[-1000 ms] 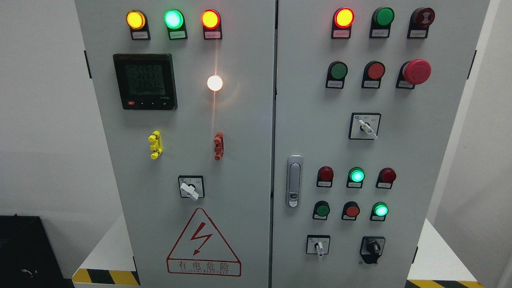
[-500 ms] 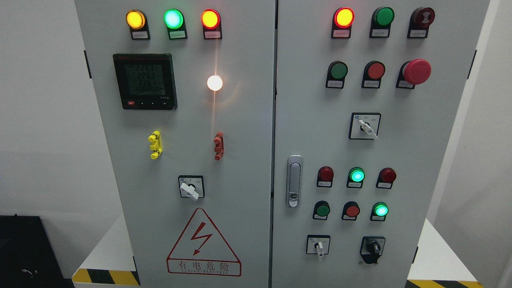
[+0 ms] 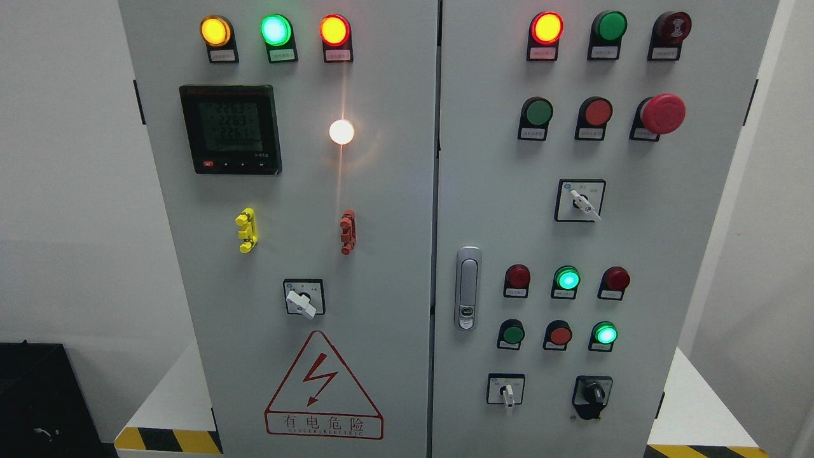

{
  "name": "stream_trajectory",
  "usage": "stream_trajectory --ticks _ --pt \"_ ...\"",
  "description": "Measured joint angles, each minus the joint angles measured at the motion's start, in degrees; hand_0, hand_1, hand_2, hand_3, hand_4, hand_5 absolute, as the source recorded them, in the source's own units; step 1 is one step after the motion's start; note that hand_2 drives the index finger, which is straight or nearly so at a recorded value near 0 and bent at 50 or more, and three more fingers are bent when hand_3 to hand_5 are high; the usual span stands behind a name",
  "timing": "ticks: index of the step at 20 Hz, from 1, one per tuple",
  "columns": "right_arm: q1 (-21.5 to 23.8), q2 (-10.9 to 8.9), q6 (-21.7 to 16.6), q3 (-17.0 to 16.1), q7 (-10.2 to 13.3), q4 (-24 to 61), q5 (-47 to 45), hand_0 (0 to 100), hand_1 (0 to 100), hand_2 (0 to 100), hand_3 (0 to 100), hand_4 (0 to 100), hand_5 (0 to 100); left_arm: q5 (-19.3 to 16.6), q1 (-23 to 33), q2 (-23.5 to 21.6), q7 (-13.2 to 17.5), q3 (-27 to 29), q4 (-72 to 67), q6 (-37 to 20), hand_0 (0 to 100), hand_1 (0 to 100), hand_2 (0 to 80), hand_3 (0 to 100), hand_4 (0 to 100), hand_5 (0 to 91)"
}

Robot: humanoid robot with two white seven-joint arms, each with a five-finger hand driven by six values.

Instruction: Flip black knob to close circuit

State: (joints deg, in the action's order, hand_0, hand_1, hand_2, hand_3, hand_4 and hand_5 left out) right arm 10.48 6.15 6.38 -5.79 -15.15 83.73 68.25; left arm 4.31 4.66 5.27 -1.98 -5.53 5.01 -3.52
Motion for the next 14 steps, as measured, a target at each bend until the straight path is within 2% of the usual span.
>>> stream_trajectory --ticks 3,7,14 --pt "-1.1 0.17 1.2 0.2 -1.4 4.7 1.7 0 0 92 100 93 91 0.0 0.0 0.0 0.0 0.0 0.0 0.0 12 56 0.0 0 0 0.0" --pt "-3.6 0.33 2.3 0.4 -2.0 9.3 3.2 0 0 90 100 93 92 0.0 0.0 0.0 0.0 0.0 0.0 0.0 12 56 0.0 0 0 0.0" --pt "-9.6 0.63 3.1 0.2 -1.2 13.4 5.8 0 0 90 100 93 91 0.0 0.0 0.0 0.0 0.0 0.0 0.0 12 56 0.0 0 0 0.0"
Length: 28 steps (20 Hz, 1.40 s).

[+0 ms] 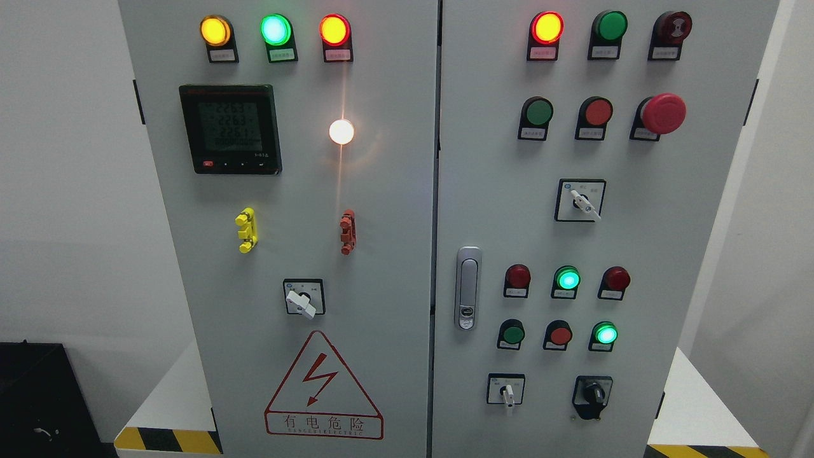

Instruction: Flip black knob to close circuit

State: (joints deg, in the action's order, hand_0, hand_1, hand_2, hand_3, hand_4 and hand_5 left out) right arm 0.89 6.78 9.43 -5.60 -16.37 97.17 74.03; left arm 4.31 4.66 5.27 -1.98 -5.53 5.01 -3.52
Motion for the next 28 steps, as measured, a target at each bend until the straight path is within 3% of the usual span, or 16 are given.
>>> stream_trajectory --ticks 8,16,22,28 --pt "-5.1 0.20 0.0 -1.3 -3.7 2.6 1.3 0 0 90 100 93 91 0.0 0.0 0.0 0.0 0.0 0.0 0.0 12 56 0.0 0 0 0.0" --pt "-8.6 0.28 -0.3 -3.1 -5.0 3.2 3.1 0 0 90 100 92 91 0.0 0.0 0.0 0.0 0.0 0.0 0.0 12 56 0.0 0 0 0.0" --pt "-12.3 0.31 -0.3 -4.7 -7.6 2.5 4.9 0 0 91 100 92 91 0.0 0.0 0.0 0.0 0.0 0.0 0.0 12 56 0.0 0 0 0.0" --pt "-14.7 0.32 -0.2 -5.8 -8.1 1.7 5.9 0 0 91 100 92 91 0.0 0.0 0.0 0.0 0.0 0.0 0.0 12 56 0.0 0 0 0.0"
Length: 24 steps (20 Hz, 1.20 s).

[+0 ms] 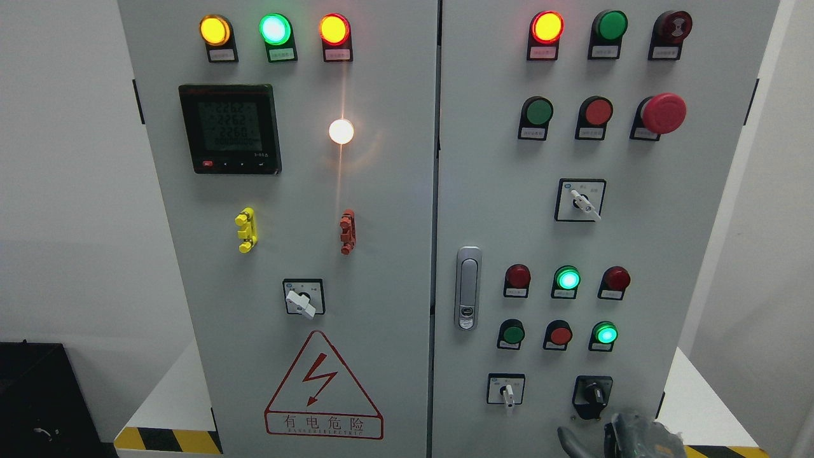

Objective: Flip black knob to close circuit
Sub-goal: 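Raise the right hand up toward the black rotary knob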

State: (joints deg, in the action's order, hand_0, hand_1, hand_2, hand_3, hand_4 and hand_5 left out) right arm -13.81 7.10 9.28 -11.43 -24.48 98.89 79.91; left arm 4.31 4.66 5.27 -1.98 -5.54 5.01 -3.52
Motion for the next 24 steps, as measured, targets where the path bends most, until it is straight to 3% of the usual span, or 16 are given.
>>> stream_trajectory --ticks 24 --pt "-2.1 0.14 0.2 -1.9 -1.3 0.5 0.9 0 0 90 100 92 91 0.0 0.0 0.0 0.0 0.0 0.0 0.0 12 56 0.0 0 0 0.0"
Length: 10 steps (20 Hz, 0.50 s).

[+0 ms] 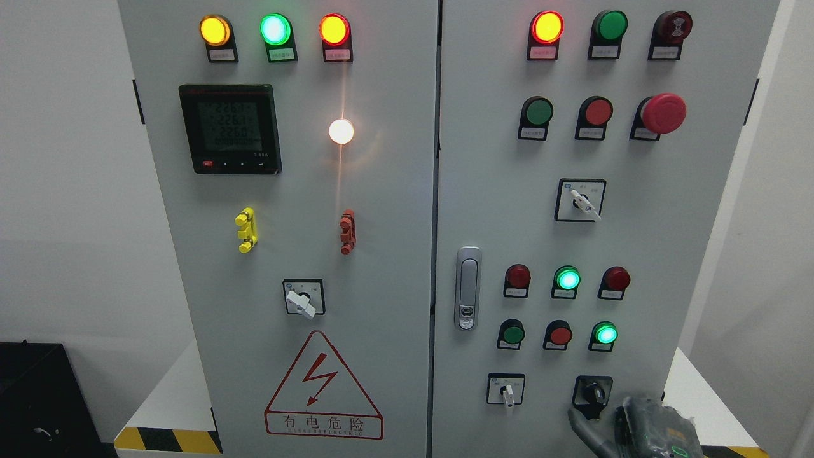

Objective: Flip black knob to close circuit
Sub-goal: 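Raise the right hand up toward the black rotary knob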

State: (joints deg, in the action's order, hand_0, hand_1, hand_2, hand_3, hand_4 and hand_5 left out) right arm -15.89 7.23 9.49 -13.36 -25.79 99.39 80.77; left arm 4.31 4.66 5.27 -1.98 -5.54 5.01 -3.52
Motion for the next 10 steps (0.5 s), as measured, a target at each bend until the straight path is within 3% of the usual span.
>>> stream_trajectory --ticks 10 --pt "-0.1 -0.03 -0.2 -1.0 0.0 -0.3 0.2 0 0 90 100 92 91 0.0 0.0 0.0 0.0 0.0 0.0 0.0 12 56 0.0 0 0 0.0"
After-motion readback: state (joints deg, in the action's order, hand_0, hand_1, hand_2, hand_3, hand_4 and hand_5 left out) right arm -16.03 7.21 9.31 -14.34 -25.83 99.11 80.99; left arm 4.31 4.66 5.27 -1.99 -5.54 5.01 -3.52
